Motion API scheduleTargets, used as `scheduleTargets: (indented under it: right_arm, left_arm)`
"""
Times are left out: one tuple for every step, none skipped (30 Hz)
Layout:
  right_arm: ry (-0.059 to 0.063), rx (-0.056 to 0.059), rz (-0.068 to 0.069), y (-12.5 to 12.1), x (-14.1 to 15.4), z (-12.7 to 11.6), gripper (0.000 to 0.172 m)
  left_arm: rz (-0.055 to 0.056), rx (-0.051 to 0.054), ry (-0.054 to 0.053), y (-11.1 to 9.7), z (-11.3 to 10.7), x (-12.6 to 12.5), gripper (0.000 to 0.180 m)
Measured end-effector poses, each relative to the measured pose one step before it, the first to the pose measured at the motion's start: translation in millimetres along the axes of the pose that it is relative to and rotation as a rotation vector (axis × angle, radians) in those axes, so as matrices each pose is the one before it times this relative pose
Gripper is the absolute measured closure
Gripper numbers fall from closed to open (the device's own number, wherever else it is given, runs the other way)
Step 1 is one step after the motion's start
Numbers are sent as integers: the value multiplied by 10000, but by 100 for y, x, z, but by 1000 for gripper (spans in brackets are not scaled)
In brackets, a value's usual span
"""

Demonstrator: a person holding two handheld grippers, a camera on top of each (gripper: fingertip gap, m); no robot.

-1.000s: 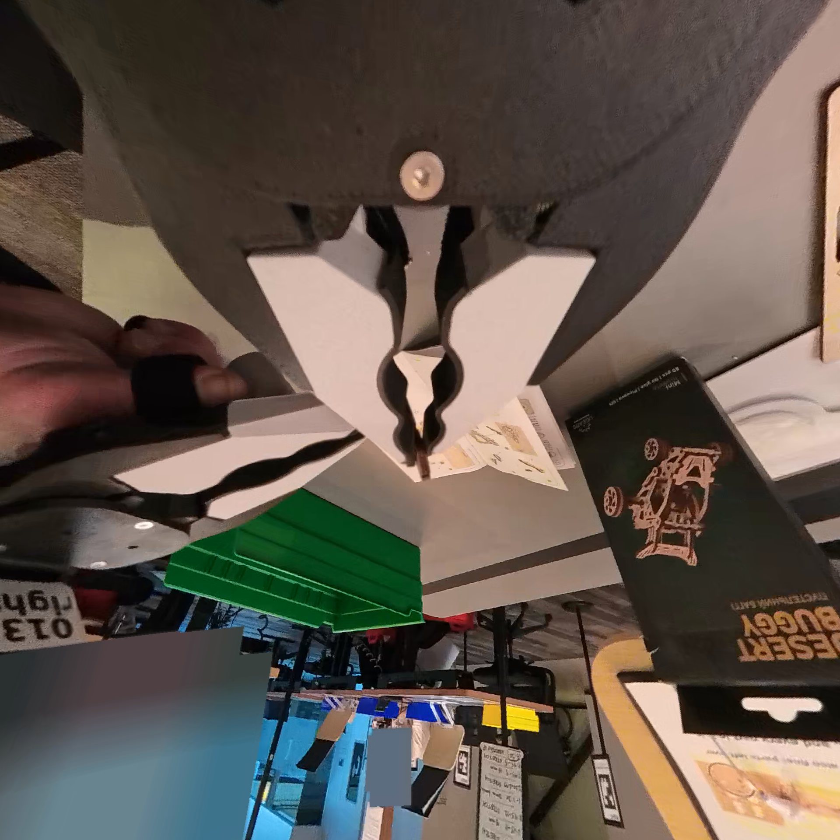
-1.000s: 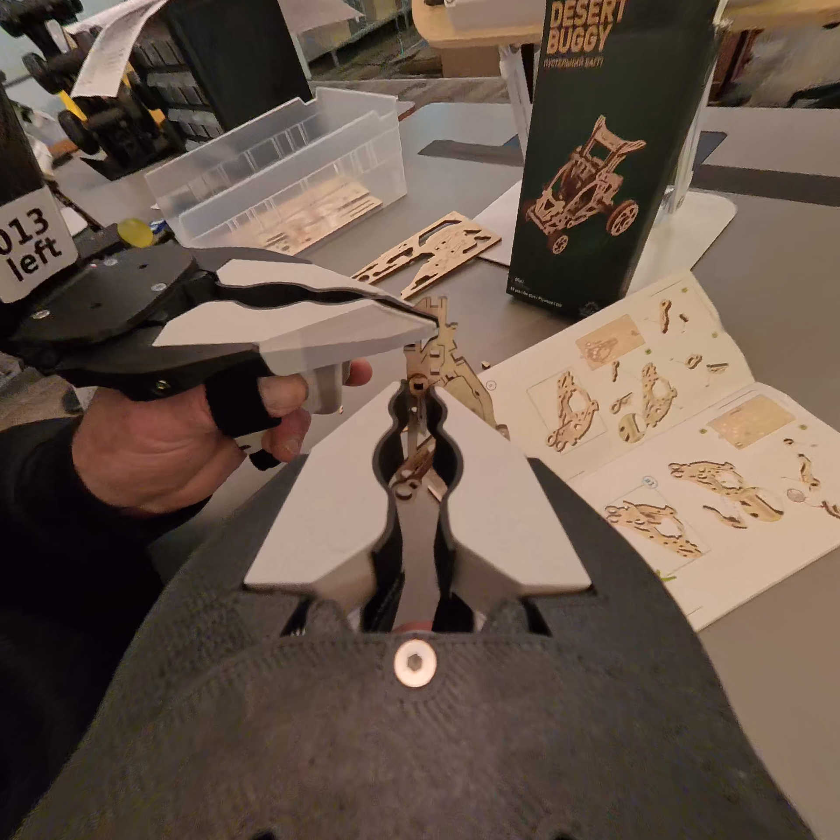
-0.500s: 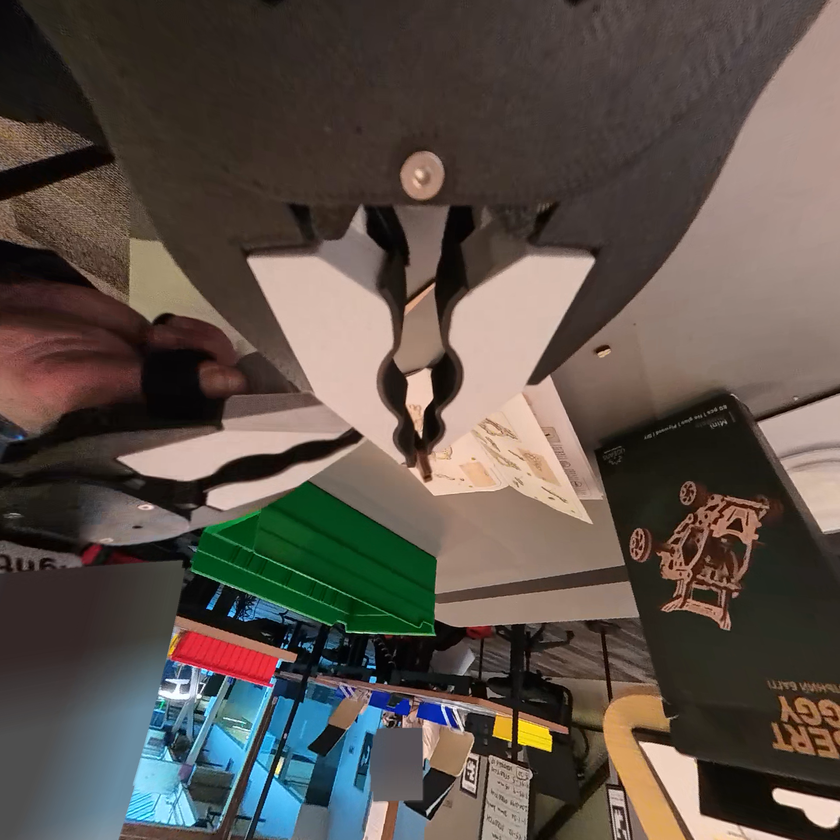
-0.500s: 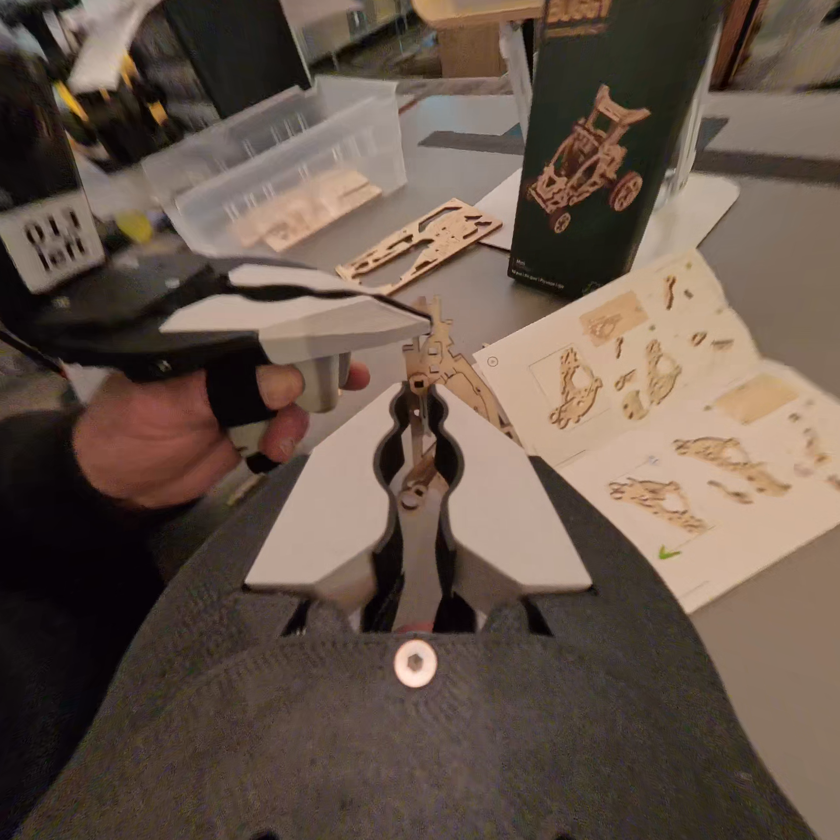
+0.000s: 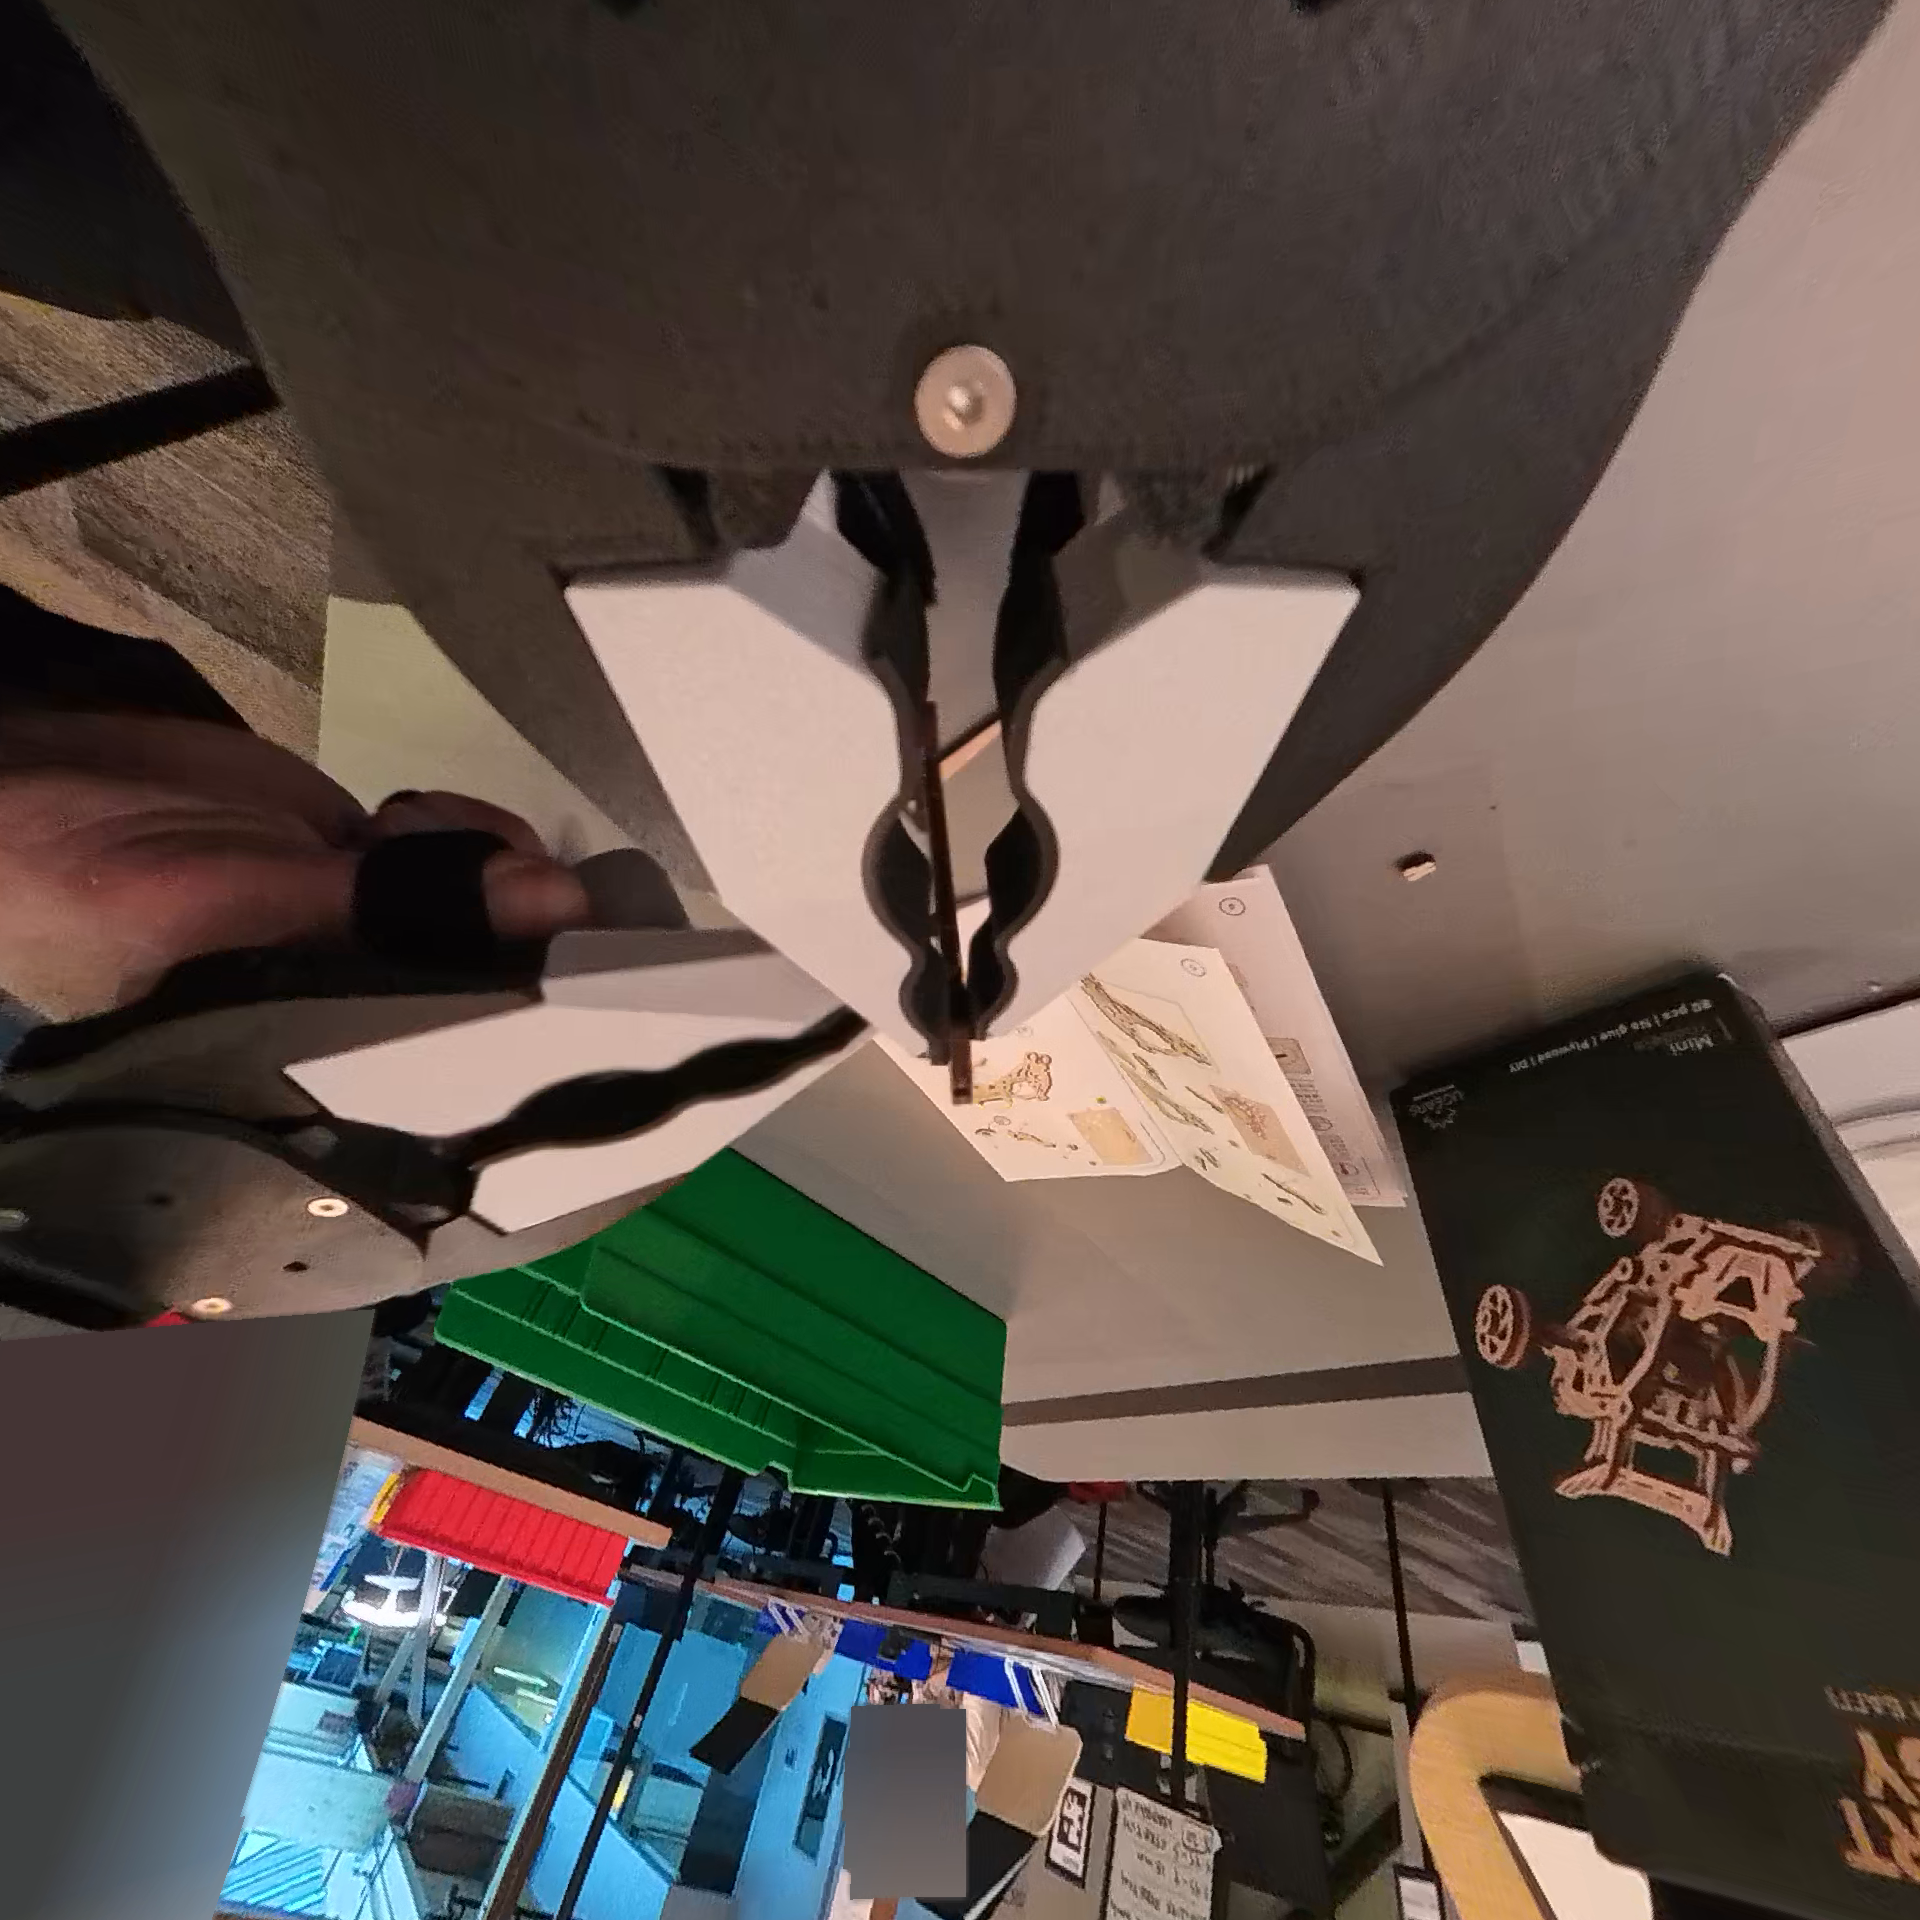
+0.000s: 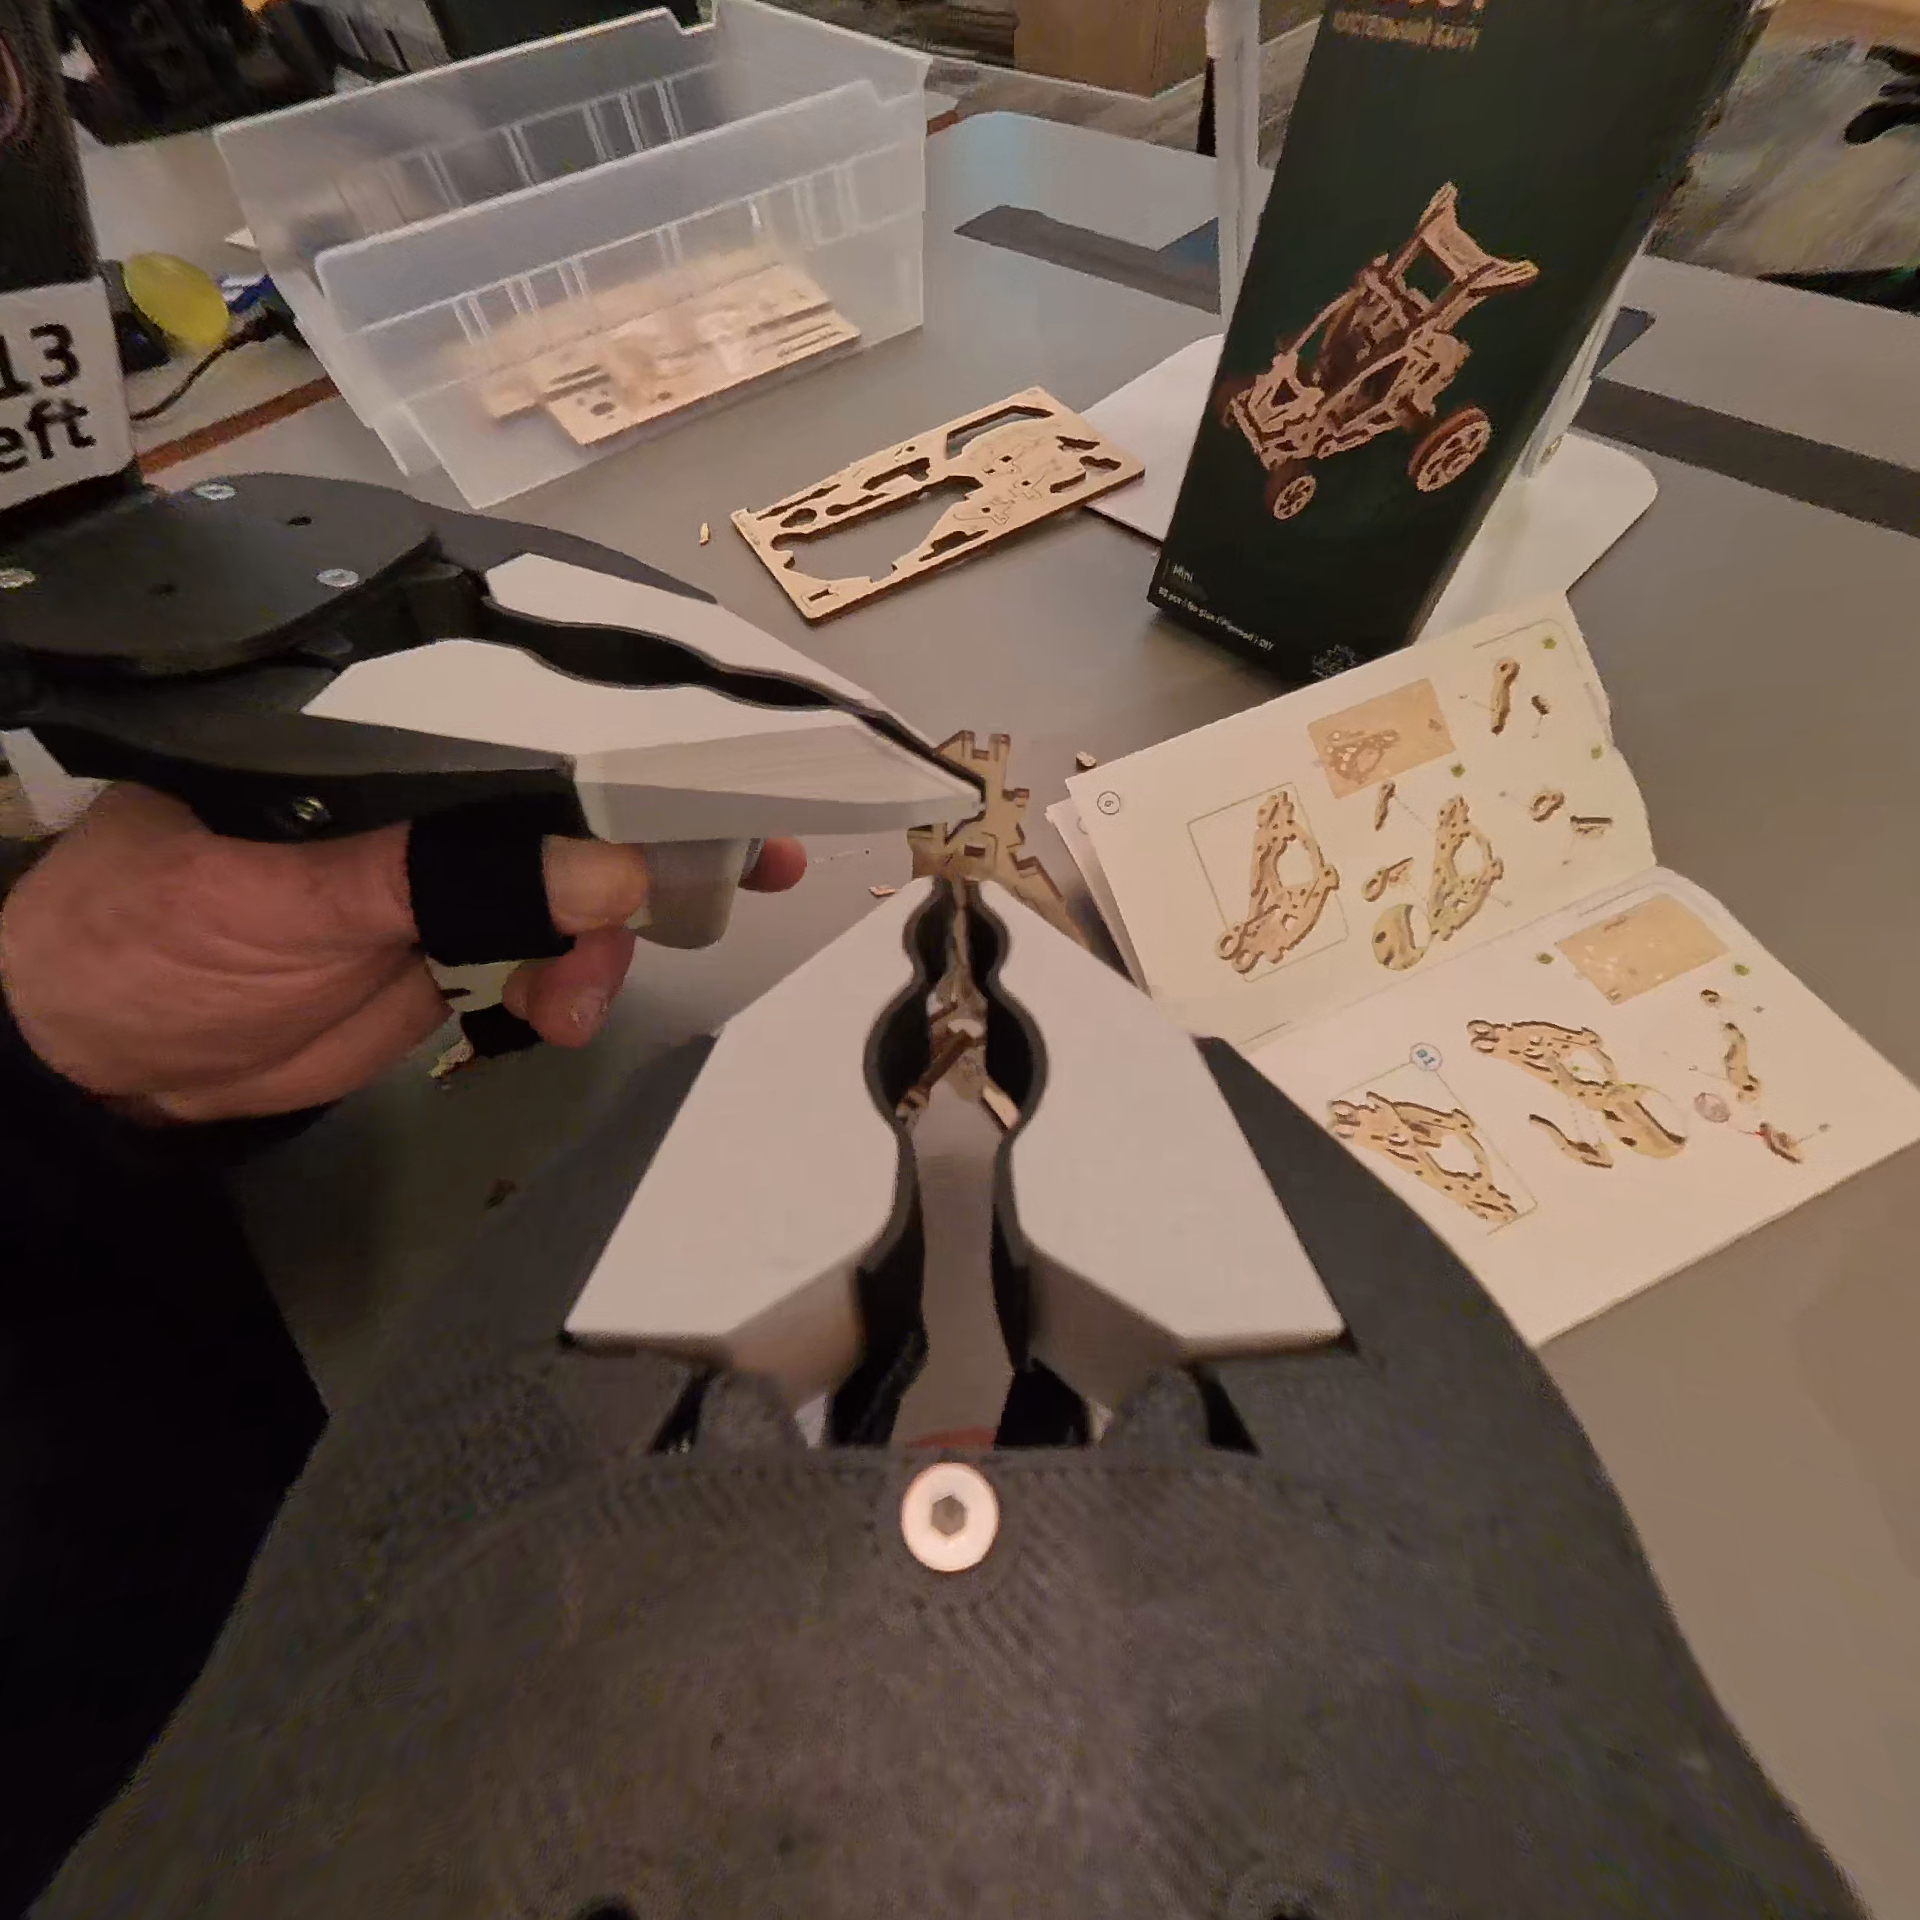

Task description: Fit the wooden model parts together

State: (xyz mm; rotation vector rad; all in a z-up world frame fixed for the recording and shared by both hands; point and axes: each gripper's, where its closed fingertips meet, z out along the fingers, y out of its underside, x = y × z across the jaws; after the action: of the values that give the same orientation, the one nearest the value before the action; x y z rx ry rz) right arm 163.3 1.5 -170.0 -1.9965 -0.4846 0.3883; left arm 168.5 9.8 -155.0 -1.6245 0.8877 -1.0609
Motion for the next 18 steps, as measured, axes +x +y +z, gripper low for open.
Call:
scheduleTargets:
  right_arm:
    - [36, -145, -49, 289, 40, -26, 161]
    - [-185, -187, 13, 332, -339, 17, 152]
    - [-140, 13, -18, 26, -374, 16, 151]
    - [45, 33, -44, -81, -72, 91, 155]
    - [109, -32, -92, -77, 78, 138, 157]
    - [64, -43, -127, -51, 35, 126, 158]
    - [46, 39, -83, -68, 39, 37, 162]
    - [-14, 87, 48, -66, 37, -49, 166]
    - [8, 129, 164, -156, 67, -144, 167]
    - [28, 157, 106, -230, 17, -142, 167]
    - [-29, 25, 100, -40, -20, -31, 167]
    - [-53, -4, 146, 6, 67, -43, 167]
    - [142, -15, -145, -20, 161, -89, 167]
    - [445, -109, -722, -8, 134, -55, 168]
    - [369, -63, -649, -146, -48, -19, 168]
    - [192, 34, -288, -173, -43, 10, 168]
    - [114, 31, -197, -95, -4, 52, 169]
    - [71, 47, -140, -164, 27, 30, 169]
  left_arm:
    - [-45, 118, -38, -207, -127, -73, 180]
    - [-15, 81, -30, -206, -101, -84, 180]
    - [36, -15, 34, -35, 6, 56, 180]
    - [-26, -4, 82, 4, 47, 197, 180]
    - [-32, 19, -4, -24, 23, 163, 179]
    - [85, 8, -72, -52, -6, 90, 179]
    - [50, 7, -23, -50, -23, 56, 179]
    - [-150, 42, 19, -57, -25, 22, 179]
    - [-131, 165, 15, -242, -60, 60, 179]
    - [92, 67, -26, -218, -12, 159, 178]
    - [136, -31, -33, -24, 34, 154, 178]
    - [42, 17, -52, -13, -30, -77, 178]
    - [-112, -41, -67, 74, -25, -295, 179]
    - [-255, -4, 19, 57, 4, -209, 179]
    - [-380, 109, 44, -122, -60, -222, 179]
    - [-426, -1, 12, 29, -22, -362, 179]
    - [-565, -16, 36, 134, 7, -482, 178]
    - [-846, 82, 136, 100, -7, -458, 178]
